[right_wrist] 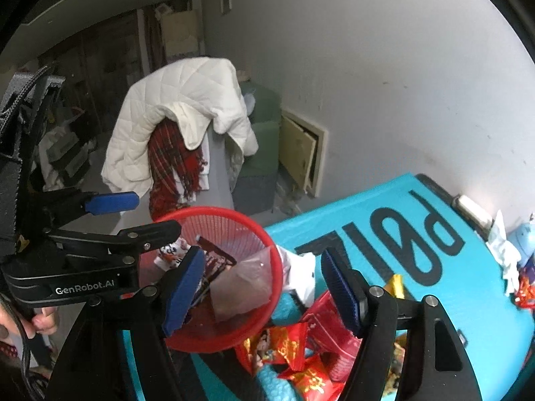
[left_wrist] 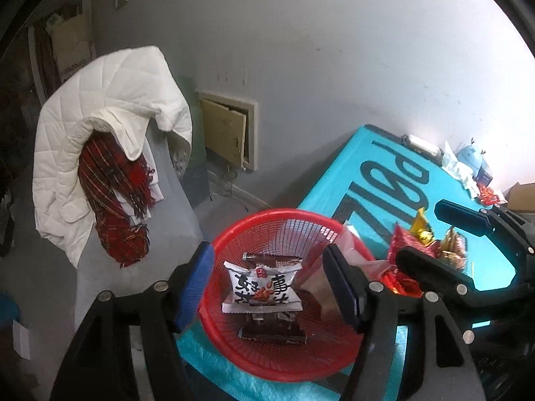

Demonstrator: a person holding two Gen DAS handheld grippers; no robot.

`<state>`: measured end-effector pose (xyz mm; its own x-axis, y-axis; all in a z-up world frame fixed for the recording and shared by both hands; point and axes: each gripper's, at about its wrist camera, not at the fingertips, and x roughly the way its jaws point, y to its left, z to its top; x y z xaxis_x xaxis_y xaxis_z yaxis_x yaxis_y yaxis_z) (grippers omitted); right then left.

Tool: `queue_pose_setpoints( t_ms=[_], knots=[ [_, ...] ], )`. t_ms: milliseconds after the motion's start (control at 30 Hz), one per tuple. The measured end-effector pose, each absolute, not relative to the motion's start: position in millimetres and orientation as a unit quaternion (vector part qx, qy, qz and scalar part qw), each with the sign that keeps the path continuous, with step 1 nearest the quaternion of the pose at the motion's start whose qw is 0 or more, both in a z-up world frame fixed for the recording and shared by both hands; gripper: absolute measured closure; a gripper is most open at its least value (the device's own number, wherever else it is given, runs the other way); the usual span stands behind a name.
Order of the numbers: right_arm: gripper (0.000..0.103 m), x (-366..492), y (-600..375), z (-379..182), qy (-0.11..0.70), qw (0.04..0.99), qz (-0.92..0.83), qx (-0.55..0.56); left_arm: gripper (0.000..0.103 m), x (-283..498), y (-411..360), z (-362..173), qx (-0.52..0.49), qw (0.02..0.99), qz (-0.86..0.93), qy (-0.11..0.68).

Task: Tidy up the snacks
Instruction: 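Carry both packets over the red basket and release them inside, then withdraw both tools from the basket toward the remaining snacks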

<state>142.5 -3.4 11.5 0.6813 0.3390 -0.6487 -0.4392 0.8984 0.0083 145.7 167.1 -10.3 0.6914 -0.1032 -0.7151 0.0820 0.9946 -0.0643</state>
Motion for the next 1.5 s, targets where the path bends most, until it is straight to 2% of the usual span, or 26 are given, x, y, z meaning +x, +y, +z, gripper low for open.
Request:
queue_pose_setpoints(
  t_ms=[433,800,1100,1500],
  knots=[
    [0.030,84,-27,58,0.275,0.939,0.196,-0.067,0.037,87,150,39,-0.005,0.943,-0.071,0.325],
    [0.030,26,-56,80,0.239,0.955,0.167,-0.062,0.037,44,117,58,0.010,0.948,-0.122,0.294],
    [0.030,-5,-84,79,0.240,0.961,0.125,-0.052,0.037,30,84,52,0.018,0.937,-0.177,0.299],
    [0.030,-12,-131,47,0.280,0.957,0.080,-0.014,0.037,34,34,15,0.036,0.910,-0.224,0.347]
  ],
)
